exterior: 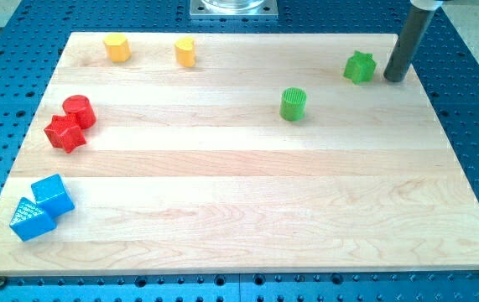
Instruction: Place the green star to the right of the heart
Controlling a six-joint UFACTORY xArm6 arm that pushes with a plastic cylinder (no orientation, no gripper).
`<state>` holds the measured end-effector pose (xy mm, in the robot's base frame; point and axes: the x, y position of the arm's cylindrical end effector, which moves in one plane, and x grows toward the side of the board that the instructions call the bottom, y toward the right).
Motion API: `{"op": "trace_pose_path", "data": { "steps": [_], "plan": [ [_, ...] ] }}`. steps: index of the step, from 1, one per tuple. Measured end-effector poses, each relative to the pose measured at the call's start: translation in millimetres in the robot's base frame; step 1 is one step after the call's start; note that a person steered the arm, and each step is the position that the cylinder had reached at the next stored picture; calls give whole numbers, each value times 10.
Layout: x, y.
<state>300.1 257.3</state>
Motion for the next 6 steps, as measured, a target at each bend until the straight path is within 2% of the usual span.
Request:
{"op": "trace_pose_path", "data": {
  "steps": [1,2,3,4,6],
  "plan": [
    [-123,-502],
    [-39,-1532],
    [-152,-1517],
    [192,-1473],
    [172,-2138]
  ]
}}
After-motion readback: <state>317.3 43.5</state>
